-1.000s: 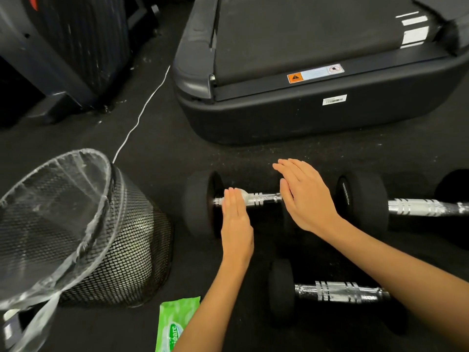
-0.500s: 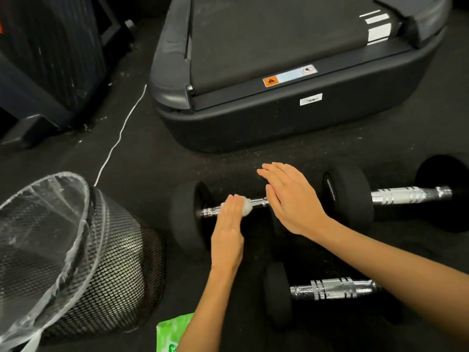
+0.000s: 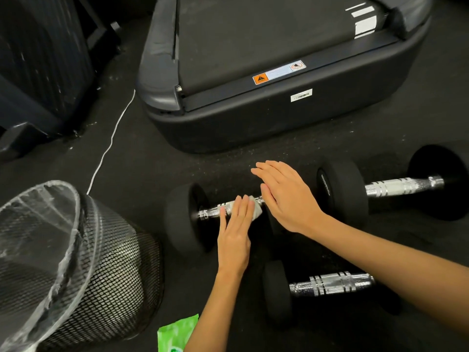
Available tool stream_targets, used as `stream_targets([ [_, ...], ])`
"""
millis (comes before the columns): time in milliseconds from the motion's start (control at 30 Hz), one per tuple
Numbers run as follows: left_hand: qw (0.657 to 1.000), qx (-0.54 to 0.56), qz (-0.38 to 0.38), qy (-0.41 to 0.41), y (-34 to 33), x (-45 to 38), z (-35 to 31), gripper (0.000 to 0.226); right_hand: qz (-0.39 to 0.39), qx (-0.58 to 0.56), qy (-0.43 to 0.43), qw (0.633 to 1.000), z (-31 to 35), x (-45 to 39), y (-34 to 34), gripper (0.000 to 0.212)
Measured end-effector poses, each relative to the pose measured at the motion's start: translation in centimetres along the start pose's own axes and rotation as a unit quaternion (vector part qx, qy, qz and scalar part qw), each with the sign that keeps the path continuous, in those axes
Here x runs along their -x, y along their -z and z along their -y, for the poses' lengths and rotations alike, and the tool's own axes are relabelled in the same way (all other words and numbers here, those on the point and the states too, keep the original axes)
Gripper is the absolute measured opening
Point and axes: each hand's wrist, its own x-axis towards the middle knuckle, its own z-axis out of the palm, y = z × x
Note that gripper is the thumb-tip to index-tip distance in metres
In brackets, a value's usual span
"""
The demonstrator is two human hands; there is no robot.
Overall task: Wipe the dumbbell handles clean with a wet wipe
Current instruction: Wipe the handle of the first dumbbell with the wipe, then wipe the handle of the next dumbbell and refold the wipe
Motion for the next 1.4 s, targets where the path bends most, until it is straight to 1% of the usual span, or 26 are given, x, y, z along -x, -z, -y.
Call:
stream_targets([
  [100,1.000,-0.007,-0.007,0.027,-0.2,-2.0,-1.2,0.066,0.007,-0.005,-0.001,1.000,-0.1,-0.2,-0.1,0.050],
  [233,0.998,0.034,0.011,0.047,-0.7,-2.0,-2.3,0.071,0.014,-0.006,-0.003,1.000,-0.3,-0.6,-0.1,0.051],
  [333,0.997,0.056,0.036,0.031,-0.6,0.1,-2.4,0.074,0.013,-0.007,-0.004,1.000,-0.2,-0.6,-0.1,0.053],
  [433,0.995,0.071,0.070,0.022,0.3,0.9,-1.8,0.069,0.016,-0.013,0.006,1.000,-0.2,-0.4,0.1,0.053],
  [467,0.993,0.091,0.072,0.037,0.8,0.9,-1.8,0.064,0.021,-0.013,0.012,1.000,-0.3,-0.4,0.1,0.053],
  [533,0.979,0.164,0.050,0.110,2.0,1.0,-2.4,0.054,0.041,-0.014,0.022,0.999,-0.7,-0.5,0.4,0.051],
  [633,0.938,0.253,-0.015,0.236,4.3,1.2,-3.8,0.041,0.076,-0.029,0.029,0.996,-1.4,-0.9,0.9,0.050],
  [700,0.905,0.288,-0.021,0.312,5.4,1.6,-4.5,0.035,0.083,-0.032,0.035,0.995,-1.6,-0.8,1.4,0.051],
  [767,0.854,0.359,-0.035,0.375,6.1,1.9,-4.8,0.030,0.079,-0.029,0.045,0.995,-1.6,-0.3,2.0,0.052],
  [867,0.758,0.470,-0.051,0.450,7.2,1.7,-5.6,0.028,0.075,-0.035,0.076,0.994,-1.3,0.9,2.6,0.054],
  [900,0.740,0.489,-0.045,0.459,7.6,1.6,-6.0,0.029,0.075,-0.033,0.087,0.993,-1.1,1.2,2.6,0.054],
  [933,0.734,0.498,-0.038,0.461,7.9,1.4,-6.3,0.029,0.077,-0.023,0.098,0.992,-1.1,1.5,2.6,0.053],
  [1033,0.741,0.497,-0.028,0.450,8.3,1.1,-6.9,0.031,0.085,0.021,0.125,0.988,-1.3,1.5,2.5,0.051],
  [1167,0.727,0.518,-0.014,0.451,8.5,0.9,-7.1,0.029,0.097,0.001,0.135,0.986,-1.4,1.6,3.4,0.053],
  [1233,0.719,0.534,-0.001,0.444,9.1,0.7,-7.6,0.026,0.095,-0.047,0.146,0.984,-0.9,2.2,4.5,0.054],
  [1300,0.716,0.550,0.017,0.430,9.9,0.5,-8.5,0.023,0.121,-0.126,0.144,0.974,-0.1,3.3,6.0,0.053],
  [1367,0.728,0.555,0.034,0.401,10.5,0.3,-9.5,0.022,0.139,-0.190,0.142,0.961,0.9,4.8,7.0,0.047],
  [1400,0.739,0.552,0.039,0.385,10.7,0.3,-10.0,0.023,0.136,-0.225,0.129,0.956,1.2,5.5,7.2,0.042],
])
